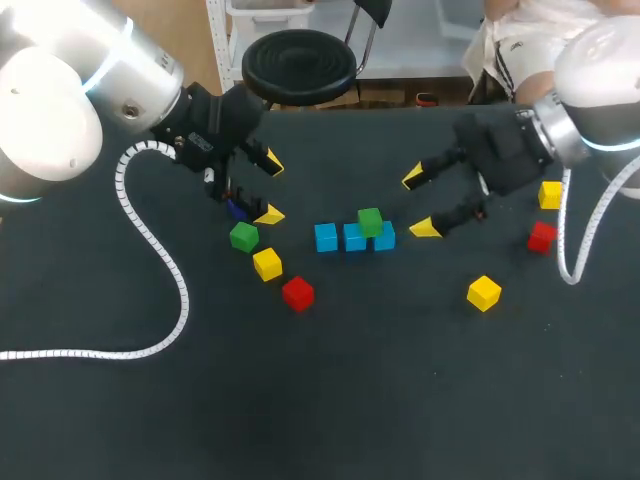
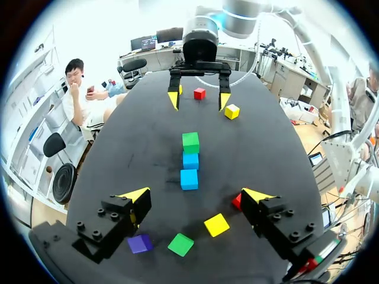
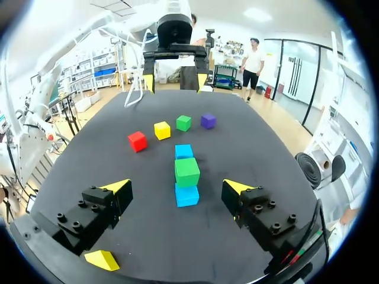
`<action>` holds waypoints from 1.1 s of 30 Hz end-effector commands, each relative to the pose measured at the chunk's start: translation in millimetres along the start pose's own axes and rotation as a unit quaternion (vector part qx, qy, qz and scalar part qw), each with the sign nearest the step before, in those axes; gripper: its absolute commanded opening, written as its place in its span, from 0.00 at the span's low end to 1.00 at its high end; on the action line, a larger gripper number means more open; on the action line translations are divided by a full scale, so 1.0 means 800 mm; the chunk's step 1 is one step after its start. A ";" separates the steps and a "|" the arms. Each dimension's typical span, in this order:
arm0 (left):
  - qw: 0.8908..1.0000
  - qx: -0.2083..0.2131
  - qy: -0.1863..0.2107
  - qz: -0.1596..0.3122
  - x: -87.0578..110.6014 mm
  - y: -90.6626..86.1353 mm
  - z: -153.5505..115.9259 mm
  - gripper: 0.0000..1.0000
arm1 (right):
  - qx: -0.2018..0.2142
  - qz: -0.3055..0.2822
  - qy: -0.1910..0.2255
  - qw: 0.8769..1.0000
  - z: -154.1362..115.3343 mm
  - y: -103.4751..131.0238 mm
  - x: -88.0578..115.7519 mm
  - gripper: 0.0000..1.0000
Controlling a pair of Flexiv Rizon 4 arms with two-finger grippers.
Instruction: Place the blue cubes, place green cubes on the blue cubes, place the yellow cubes on the green cubes, then place the red cubes on the yellow cubes, and place purple cube on the red cubes.
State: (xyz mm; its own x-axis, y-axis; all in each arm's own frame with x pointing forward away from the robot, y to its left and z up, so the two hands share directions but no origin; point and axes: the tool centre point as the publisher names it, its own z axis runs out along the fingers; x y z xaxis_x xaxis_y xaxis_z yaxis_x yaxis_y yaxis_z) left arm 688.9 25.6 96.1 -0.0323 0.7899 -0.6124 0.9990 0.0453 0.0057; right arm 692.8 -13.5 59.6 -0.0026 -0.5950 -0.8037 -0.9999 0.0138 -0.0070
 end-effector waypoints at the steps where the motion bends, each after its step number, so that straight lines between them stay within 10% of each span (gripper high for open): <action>1: 1.000 0.002 0.001 0.000 0.000 0.002 0.000 1.00 | 0.007 -0.002 -0.006 1.000 -0.009 0.008 0.003 1.00; 33: 1.000 0.002 0.001 0.000 0.000 0.002 0.000 1.00 | -0.052 -0.059 0.004 0.997 -0.010 0.008 -0.008 1.00</action>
State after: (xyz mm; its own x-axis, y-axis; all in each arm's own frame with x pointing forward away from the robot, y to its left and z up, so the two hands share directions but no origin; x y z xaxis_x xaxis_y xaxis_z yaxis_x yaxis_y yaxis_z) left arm 688.8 25.5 96.1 -0.0322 0.7899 -0.6124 0.9990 0.0452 0.0057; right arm 682.5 -17.1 69.7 0.1169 -0.5937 -0.7962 -0.9898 -0.1353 -0.0444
